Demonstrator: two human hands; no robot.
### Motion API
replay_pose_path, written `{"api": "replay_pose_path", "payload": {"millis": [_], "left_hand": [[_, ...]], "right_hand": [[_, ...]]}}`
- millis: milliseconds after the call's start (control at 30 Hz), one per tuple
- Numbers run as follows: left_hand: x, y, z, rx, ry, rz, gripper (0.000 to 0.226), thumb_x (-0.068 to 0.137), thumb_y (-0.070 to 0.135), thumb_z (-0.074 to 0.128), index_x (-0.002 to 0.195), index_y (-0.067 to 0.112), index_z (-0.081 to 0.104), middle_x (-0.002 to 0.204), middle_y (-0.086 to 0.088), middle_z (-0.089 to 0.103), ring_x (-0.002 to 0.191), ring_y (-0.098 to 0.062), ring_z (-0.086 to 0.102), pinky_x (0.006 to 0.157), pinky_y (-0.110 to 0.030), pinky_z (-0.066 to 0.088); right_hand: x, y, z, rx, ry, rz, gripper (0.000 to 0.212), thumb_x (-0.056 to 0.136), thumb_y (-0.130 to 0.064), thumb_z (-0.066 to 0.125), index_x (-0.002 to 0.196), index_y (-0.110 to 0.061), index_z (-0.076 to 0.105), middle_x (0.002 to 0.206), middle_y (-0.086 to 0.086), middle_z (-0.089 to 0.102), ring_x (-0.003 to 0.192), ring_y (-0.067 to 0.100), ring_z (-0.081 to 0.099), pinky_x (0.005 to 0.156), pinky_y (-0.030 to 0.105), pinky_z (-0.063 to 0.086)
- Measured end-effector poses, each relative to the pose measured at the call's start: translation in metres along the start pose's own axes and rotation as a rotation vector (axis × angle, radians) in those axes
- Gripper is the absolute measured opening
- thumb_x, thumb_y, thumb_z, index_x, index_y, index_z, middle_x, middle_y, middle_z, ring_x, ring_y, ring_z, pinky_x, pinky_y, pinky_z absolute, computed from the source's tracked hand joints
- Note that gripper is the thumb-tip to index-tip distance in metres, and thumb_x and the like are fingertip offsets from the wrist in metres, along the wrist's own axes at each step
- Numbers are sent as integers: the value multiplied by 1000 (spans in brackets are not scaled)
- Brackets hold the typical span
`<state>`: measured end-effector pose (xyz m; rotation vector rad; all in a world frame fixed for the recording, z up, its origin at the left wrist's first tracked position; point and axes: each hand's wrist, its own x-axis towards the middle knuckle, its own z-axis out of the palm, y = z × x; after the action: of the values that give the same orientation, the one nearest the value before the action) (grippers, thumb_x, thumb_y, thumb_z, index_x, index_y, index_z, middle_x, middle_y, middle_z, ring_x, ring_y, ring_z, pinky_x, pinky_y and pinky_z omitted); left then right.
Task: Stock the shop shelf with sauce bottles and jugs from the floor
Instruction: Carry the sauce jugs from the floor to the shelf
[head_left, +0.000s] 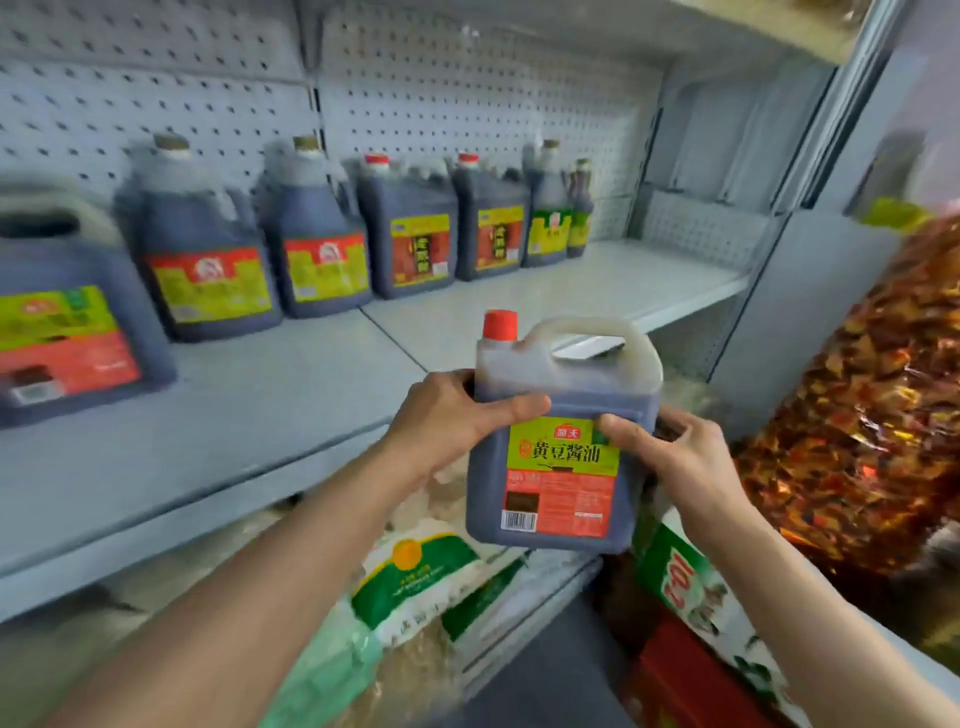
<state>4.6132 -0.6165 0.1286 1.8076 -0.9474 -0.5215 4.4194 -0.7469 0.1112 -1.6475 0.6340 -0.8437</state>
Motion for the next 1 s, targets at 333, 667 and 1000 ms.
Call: {"api": "replay_pose_path", "payload": {"millis": [333,667,1000], "left_hand": [[0,8,-162,195,308,23,65,47,62,88,99,28,69,101,15,72,95,-5,67,82,-31,55],[12,-63,-224,152,467,-73,57,47,53,93,91,32,65,100,11,74,93,-9,70,82,-33,57],[55,-73,-235,181,518,-135,77,49,61,89,115,28,65,110,10,71,98,-13,67,86,-35,56]], "right_hand": [[83,-68,135,97,-285,-182,33,65,-31,81,93,-14,75,85,-8,78,79,1,70,65,15,52],[134,-40,241,113,-480,-167,41,65,-27,84,102,-12,74,98,1,78,90,11,71,74,25,55],[191,-28,264,77,-541,-145,50,64,-34,84,109,-15,73,105,-4,77,103,10,70,82,25,55]]}}
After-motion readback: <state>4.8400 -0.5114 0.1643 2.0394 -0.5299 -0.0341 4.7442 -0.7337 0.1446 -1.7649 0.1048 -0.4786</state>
